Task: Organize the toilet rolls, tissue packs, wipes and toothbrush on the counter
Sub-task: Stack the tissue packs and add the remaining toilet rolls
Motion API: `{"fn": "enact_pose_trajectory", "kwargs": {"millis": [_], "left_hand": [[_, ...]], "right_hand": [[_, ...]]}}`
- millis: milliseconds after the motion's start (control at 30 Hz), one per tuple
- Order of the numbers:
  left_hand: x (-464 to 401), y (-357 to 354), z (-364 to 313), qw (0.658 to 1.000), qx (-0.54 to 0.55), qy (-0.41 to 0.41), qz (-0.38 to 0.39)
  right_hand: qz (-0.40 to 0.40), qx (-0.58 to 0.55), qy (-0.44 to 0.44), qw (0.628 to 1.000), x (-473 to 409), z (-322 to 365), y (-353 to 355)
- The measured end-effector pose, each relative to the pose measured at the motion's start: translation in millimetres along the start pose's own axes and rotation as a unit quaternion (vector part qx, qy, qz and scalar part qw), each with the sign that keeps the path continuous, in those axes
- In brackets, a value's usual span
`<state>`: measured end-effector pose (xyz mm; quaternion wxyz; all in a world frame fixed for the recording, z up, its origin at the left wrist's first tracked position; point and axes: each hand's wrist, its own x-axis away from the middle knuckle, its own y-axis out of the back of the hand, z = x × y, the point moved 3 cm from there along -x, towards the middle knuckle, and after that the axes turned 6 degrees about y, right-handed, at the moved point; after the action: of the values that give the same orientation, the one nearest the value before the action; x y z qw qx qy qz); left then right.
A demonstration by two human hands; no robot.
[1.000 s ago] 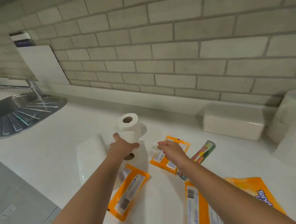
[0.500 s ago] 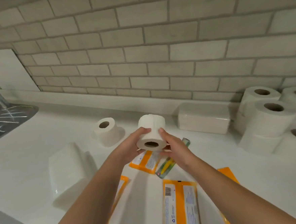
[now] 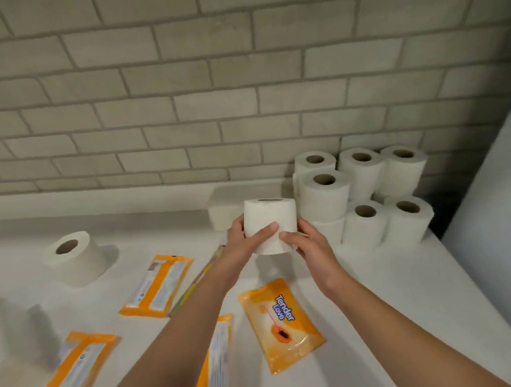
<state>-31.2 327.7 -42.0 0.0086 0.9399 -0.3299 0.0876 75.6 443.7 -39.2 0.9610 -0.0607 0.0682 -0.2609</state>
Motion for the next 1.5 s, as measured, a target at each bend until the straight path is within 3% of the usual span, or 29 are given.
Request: {"fn": "enact_pose_trajectory", "kwargs": {"millis": [233,533,600,733,933,1067,1500], "left_hand": [[-17.1,-97.2,0.4,0.992,-0.104,-0.074,-0.016],[-28.6,-166.9,0.8,0.968,-0.195,-0.132,0.082],[-32.4,-167.5,0.3,0.966,-0.195,-0.160,0.051],[-42.7,-153.9,2.4,0.967,-0.153,-0.185,-0.089],[-70.2,-130.4,14.0,0.950,-0.183,-0.118,-0.222],[-84.0,-129.7,16.6,0.953,-0.208,-0.080,-0.206],[-98.6,-139.2,14.9,0.954,-0.214,-0.113,-0.176]], "right_hand": [[-0.045,0.017,-0.005,0.999,7.7,22.4,92.8],[-0.090,0.071,-0.019,0.993,-6.1,46.8,175.1],[-0.109,0.064,-0.014,0.992,-12.7,51.2,186.1],[-0.148,0.080,0.024,0.986,-29.1,56.3,201.0],[-0.200,0.176,0.060,0.962,-60.8,46.8,203.4],[-0.186,0.215,0.065,0.957,-75.0,40.4,200.1],[-0.137,0.184,0.068,0.971,-78.6,22.8,199.2]]}}
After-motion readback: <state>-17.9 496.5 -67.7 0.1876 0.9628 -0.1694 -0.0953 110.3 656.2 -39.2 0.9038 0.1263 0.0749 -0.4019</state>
